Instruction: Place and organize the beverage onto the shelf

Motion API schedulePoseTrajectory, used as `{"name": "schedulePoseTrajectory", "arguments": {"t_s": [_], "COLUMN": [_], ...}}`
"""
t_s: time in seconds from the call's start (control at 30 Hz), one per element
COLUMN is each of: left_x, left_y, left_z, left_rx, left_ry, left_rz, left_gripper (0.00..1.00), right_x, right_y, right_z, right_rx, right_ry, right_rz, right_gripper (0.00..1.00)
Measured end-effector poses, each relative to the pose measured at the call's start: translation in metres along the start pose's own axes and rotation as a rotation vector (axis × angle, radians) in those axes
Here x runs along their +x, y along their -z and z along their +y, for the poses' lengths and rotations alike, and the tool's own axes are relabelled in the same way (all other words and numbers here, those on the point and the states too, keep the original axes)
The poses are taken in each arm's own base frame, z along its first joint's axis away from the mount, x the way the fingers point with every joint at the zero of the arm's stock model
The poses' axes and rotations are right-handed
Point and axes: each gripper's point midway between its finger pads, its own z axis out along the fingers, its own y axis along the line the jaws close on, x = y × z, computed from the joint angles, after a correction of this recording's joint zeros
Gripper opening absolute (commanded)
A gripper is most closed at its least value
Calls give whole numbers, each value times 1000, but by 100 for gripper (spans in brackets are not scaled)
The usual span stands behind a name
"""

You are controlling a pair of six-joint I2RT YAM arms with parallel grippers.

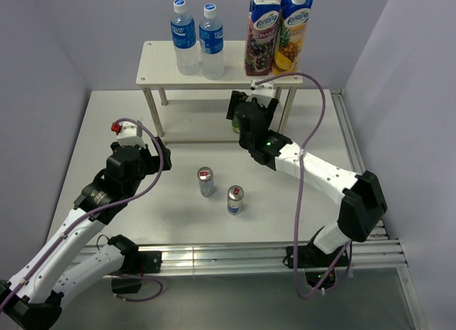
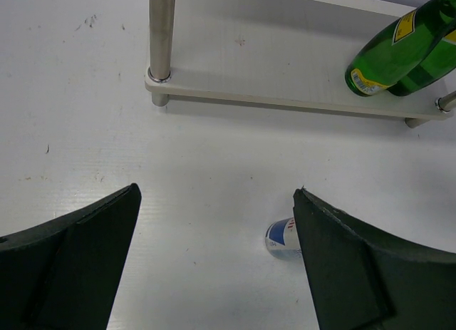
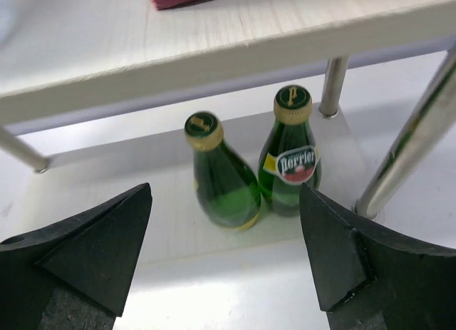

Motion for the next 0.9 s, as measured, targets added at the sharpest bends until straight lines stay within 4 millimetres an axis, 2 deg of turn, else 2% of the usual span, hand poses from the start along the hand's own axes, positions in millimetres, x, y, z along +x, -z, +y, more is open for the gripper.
{"name": "schedulePoseTrajectory", "arguments": {"t_s": [0.13, 0.27, 0.33, 0.4, 0.53, 0.67, 0.77, 0.9], "left_x": [6, 30, 47, 62, 93, 127, 141, 155], "left_y": [-5, -21, -28, -28, -21, -9, -2, 0], "left_z": [-2, -12, -19, -33, -62, -82, -97, -105], "left_rx": [2, 17, 25, 68, 161, 225, 265, 282], "left_ry": [-8, -4, -3, 11, 25, -7, -27, -51], "left_rz": [27, 125, 183, 210, 241, 270, 264, 244], "left_gripper": [97, 98, 99, 99, 99, 99, 99, 99], "right_x": [-3, 21, 39, 53, 67, 68, 65, 67], "right_y": [31, 72, 97, 119, 151, 165, 168, 169], "right_z": [-1, -6, -7, -8, -22, -48, -63, -72], "right_rx": [-41, -92, -134, -172, -210, -205, -188, -171], "right_ry": [-45, -51, -33, -12, 8, -14, -34, -38], "right_rz": [16, 72, 113, 148, 182, 187, 177, 176], "right_gripper": [91, 91, 91, 91, 91, 91, 91, 91]}}
